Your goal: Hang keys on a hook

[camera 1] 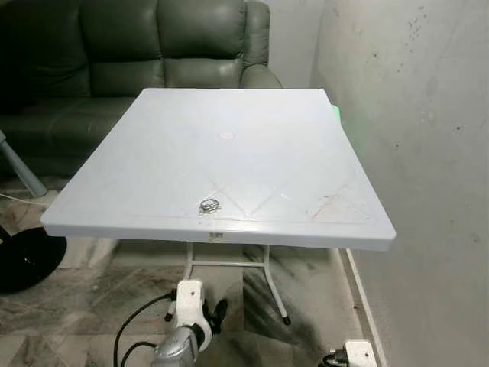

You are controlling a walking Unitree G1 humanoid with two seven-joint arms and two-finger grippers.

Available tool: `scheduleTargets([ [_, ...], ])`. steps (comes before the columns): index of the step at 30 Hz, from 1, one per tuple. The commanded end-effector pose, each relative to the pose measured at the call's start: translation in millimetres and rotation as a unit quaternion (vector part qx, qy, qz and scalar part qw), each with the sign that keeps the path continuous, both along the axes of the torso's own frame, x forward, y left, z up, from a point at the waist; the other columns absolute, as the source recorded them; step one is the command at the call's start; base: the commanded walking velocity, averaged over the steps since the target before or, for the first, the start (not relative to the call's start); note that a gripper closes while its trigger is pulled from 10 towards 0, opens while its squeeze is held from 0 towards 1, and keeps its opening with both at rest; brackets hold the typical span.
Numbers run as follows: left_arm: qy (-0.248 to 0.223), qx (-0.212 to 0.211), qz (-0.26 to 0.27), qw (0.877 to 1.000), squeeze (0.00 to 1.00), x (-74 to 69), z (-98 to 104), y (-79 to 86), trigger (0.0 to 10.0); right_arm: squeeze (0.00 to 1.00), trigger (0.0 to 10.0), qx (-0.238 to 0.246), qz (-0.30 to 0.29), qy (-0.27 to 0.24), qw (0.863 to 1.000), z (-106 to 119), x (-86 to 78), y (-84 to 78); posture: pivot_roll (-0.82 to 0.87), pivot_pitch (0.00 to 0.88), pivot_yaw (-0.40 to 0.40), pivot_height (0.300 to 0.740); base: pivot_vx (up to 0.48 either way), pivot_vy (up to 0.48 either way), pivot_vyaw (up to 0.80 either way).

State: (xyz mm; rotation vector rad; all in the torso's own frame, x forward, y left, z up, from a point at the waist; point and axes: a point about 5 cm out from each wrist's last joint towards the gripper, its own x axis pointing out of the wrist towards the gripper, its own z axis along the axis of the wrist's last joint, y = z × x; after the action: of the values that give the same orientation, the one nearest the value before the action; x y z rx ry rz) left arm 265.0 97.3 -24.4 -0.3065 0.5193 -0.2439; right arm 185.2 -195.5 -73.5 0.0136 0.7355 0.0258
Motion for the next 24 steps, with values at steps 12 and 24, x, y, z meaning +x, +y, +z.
scheduleTargets([
  [12, -0.146, -0.051, 0.023, 0.988, 0.0, 37.1, 47.4, 0.3, 10.0, 0.0, 10.0, 0.033, 0.018, -0.177, 0.983, 46.7, 54.8, 4.4, -0.01, 0.037, -0.002, 0.74, 0.0, 0.0, 0.0],
  [24, -0.191, -0.059, -0.037, 0.979, 0.0, 26.9, 50.2, -13.2, 10.0, 0.0, 10.0, 0.102, 0.127, -0.243, 0.956, 68.1, 61.9, 25.3, -0.01, 0.048, -0.006, 0.74, 0.0, 0.0, 0.0],
])
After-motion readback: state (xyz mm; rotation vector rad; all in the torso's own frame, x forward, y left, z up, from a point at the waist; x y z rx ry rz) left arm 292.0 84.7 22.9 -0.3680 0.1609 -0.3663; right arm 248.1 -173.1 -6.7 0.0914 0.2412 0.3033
